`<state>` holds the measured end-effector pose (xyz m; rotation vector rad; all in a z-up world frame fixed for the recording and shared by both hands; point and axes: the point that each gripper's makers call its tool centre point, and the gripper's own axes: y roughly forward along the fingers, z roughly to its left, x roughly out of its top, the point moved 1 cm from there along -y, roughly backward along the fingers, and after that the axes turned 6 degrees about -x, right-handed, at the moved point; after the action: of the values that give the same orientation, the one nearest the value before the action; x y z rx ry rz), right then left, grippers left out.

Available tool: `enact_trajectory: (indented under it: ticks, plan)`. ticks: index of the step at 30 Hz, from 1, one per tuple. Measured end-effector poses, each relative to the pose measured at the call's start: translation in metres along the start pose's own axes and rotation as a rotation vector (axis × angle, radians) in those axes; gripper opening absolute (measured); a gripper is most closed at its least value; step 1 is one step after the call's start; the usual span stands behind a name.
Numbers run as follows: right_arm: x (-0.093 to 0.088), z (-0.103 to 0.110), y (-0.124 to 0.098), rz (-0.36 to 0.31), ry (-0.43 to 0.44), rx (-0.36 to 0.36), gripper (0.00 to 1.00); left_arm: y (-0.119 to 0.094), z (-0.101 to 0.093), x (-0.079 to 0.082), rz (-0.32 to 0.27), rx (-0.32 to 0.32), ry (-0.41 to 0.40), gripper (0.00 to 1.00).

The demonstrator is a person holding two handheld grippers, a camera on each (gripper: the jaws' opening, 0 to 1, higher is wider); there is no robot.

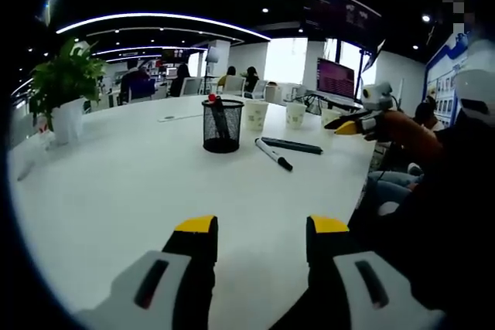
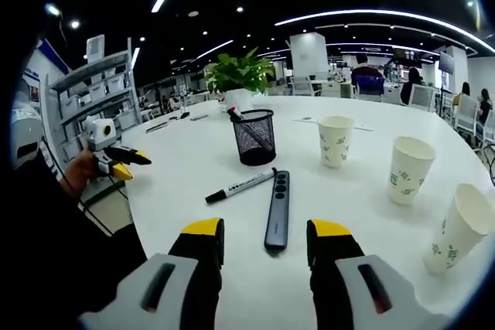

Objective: Place the scattered laser pointers and whiteboard markers into the pen holder and stack the scattered paper cups together

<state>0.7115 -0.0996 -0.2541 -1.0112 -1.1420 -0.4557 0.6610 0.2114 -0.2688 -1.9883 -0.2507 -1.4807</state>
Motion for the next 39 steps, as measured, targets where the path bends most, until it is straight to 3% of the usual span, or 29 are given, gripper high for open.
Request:
enact_trajectory:
  ticks: [27,39]
  plan:
    - [0.014,0.000,0.025,-0.016,-0.012,0.018,0.44,-0.003,-0.006,0.003,0.000,-0.002,0.007,0.47]
    - [0.012,0.000,0.033,0.015,-0.022,0.018,0.43,-0.005,-0.003,-0.001,0.002,0.001,-0.006,0.47]
